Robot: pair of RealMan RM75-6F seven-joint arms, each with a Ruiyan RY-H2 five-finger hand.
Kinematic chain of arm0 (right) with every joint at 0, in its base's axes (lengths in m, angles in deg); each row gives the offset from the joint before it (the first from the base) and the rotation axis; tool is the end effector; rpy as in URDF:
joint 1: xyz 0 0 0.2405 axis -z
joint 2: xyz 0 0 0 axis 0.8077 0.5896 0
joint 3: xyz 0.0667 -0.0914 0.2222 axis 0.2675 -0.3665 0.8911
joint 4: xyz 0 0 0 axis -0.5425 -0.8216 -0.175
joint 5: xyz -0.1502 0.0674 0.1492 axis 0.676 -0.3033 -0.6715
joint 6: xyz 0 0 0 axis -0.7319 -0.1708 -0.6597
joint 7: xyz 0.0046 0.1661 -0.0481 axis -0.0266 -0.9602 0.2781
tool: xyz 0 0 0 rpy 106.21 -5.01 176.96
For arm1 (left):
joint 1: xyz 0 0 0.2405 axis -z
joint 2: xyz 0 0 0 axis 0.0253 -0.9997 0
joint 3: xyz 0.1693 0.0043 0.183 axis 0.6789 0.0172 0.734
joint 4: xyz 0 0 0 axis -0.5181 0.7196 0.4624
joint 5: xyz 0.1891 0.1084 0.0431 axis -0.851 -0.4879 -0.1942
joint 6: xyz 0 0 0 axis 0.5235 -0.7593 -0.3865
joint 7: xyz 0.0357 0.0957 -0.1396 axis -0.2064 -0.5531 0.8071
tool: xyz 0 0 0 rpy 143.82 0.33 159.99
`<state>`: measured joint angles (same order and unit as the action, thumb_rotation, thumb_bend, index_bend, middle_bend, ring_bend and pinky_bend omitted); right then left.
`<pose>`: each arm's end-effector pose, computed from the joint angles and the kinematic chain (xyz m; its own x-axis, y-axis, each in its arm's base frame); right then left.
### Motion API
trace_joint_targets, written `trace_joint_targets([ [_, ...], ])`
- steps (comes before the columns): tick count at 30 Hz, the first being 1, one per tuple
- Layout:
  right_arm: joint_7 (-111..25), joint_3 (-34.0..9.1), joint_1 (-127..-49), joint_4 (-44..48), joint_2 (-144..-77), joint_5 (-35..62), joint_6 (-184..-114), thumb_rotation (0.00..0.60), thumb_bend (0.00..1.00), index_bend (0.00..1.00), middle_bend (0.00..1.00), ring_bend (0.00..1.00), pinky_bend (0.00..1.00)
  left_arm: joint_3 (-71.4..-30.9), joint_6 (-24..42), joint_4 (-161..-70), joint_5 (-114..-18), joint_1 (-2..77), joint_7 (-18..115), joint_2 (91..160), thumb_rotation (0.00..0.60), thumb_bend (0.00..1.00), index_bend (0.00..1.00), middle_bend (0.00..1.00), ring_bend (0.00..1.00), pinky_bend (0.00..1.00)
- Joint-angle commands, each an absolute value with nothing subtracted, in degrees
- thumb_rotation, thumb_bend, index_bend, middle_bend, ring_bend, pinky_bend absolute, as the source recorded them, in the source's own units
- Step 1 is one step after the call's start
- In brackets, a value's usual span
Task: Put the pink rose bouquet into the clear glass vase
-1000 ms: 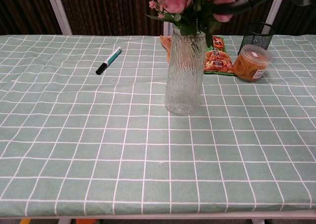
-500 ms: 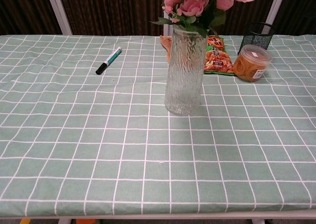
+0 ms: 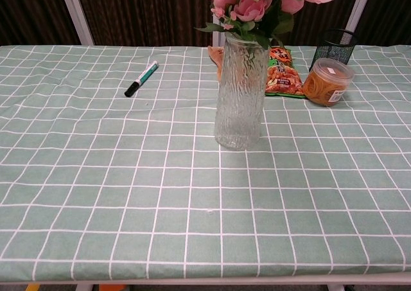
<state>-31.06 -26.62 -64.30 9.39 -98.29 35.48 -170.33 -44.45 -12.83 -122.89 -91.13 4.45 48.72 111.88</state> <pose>-0.3276 -0.2183 0.1067 0.6164 -0.0506 0.7858 -0.7864 -0.0902 0.6111 -0.3526 0.1970 0.1396 0.5128 0.0153 0.8584 0.8580 0.0262 -0.5130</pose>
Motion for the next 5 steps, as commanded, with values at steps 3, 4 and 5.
trace_joint_targets([
  [3,-33.7,-27.2,-61.7,7.1,-99.3,36.7,-172.2,0.600,0.11,0.00,0.00,0.00,0.00,-44.5,-13.1,-122.9,-91.4,4.5,48.7,112.1,0.600,0.01,0.08,0.00,0.00,0.04],
  [4,-34.3,-27.3,-61.3,6.6,-99.4,37.0,-172.5,0.600,0.11,0.00,0.00,0.00,0.00,-44.5,-13.2,-122.8,-91.4,4.5,48.8,112.3,0.600,0.01,0.08,0.00,0.00,0.04],
  [5,-34.9,-27.2,-61.1,6.3,-99.4,37.1,-172.5,0.600,0.11,0.00,0.00,0.00,0.00,-44.5,-13.2,-122.8,-91.3,4.4,48.9,112.3,0.600,0.01,0.08,0.00,0.00,0.04],
])
